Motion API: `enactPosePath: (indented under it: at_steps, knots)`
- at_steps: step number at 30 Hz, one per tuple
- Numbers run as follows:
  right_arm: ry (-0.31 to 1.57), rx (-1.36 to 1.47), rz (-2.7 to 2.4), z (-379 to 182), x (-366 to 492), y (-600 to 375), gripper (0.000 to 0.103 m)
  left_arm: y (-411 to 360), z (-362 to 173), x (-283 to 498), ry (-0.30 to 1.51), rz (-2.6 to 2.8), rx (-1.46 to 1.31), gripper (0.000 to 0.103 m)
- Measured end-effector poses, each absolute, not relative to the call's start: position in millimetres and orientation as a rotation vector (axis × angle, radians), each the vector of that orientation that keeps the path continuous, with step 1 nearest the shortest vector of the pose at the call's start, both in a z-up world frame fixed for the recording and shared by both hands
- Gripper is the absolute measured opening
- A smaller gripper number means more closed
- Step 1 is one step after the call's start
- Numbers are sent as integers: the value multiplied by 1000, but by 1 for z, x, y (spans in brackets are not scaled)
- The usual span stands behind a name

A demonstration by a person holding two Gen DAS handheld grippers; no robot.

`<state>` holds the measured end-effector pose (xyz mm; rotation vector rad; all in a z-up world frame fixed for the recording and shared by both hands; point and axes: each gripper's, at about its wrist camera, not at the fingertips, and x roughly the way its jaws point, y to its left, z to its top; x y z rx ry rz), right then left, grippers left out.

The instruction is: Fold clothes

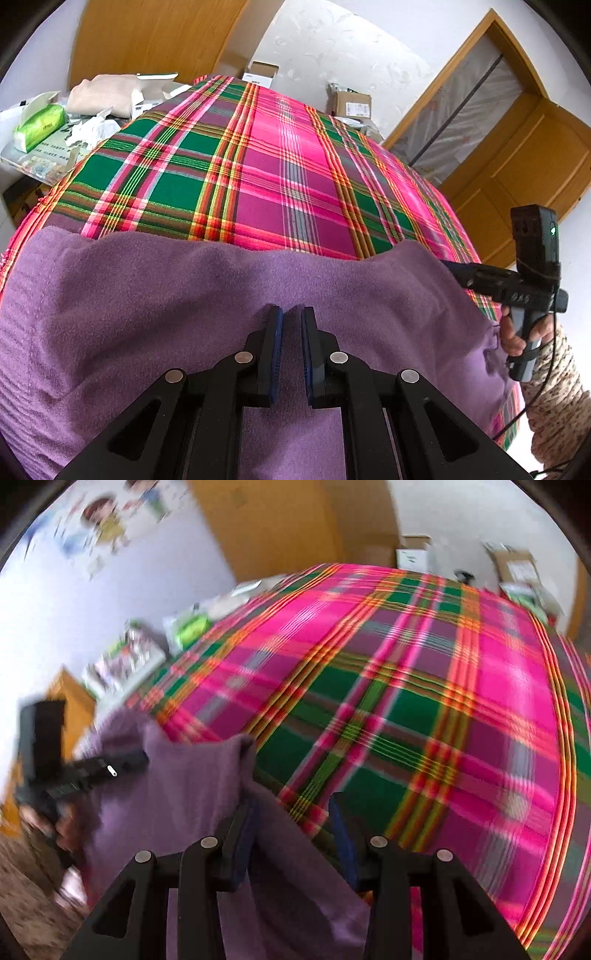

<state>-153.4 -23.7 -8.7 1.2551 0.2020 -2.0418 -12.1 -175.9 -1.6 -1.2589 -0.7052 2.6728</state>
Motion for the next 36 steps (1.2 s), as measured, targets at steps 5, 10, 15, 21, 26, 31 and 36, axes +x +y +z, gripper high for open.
enactPosePath:
  at_steps: [5,10,15,21,26,31,36]
  knots:
    - [315,1236,-1994,-13,-153,-42,41,-175,-1,-14,-699,2674,-1265,10]
    - [368,1229,-1951,-14,-150,-46,36,-175,-1,-16,-698,2676,-1265,10]
    - [374,1218,-1981,-15,-153,-48,6,-174,-1,-18,-695,2676,-1266,10]
    - [376,1204,-2029,-16,-158,-54,5,-175,-2,-18,-700,2678,-1265,10]
    - [374,1195,-2067,-16,-163,-58,5,-175,-1,-18,-699,2680,-1264,10]
    - [326,1219,-2089,-13,-167,-51,12,-173,0,-19,-688,2686,-1272,10]
    - [121,1186,-2099,17,-170,-15,12,-172,0,-19,-682,2692,-1272,10]
